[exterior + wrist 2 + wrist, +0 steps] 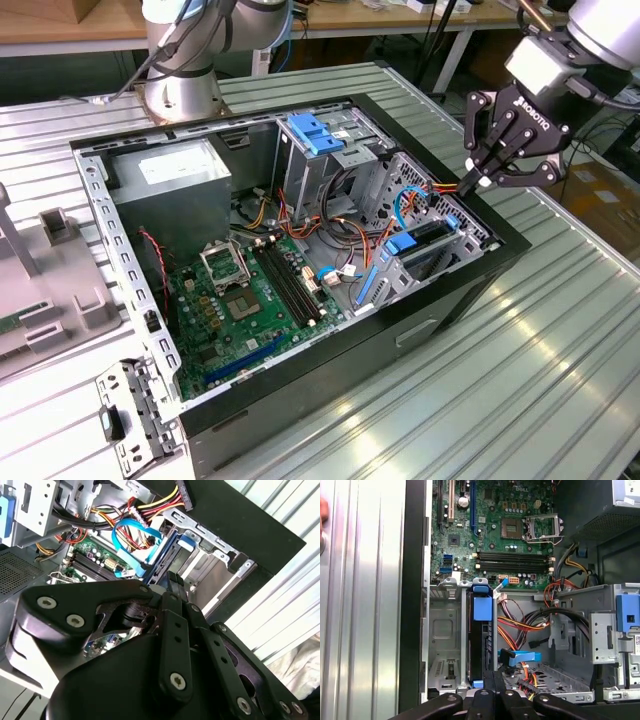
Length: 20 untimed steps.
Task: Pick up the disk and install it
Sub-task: 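Insert the disk into the insertion slot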
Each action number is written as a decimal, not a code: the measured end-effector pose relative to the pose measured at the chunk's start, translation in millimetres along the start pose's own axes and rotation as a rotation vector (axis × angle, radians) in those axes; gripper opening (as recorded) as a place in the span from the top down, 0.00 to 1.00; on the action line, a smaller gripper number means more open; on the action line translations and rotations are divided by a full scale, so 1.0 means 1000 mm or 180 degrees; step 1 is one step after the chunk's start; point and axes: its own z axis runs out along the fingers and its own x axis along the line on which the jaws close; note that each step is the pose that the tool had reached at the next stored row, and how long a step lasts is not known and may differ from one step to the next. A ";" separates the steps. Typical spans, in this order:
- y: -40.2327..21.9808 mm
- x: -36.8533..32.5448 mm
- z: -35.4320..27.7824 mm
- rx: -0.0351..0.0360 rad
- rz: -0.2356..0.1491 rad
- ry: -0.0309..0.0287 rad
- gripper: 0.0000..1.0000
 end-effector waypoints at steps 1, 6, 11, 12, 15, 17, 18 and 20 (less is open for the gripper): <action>-0.0011 0.0000 -0.0001 -0.0001 0.0000 0.0000 0.89; -0.0064 0.0001 0.0004 -0.0011 0.0000 0.0000 0.89; -0.0096 0.0004 0.0025 -0.0021 -0.0001 0.0000 0.89; -0.0107 0.0005 0.0027 -0.0024 -0.0001 0.0000 0.89; -0.0140 0.0005 0.0030 -0.0031 0.0000 0.0000 0.89; -0.0143 0.0005 0.0029 -0.0032 0.0000 0.0001 0.89; -0.0143 0.0005 0.0029 -0.0032 0.0000 0.0000 0.89; -0.0144 0.0006 0.0032 -0.0012 -0.0003 0.0000 0.89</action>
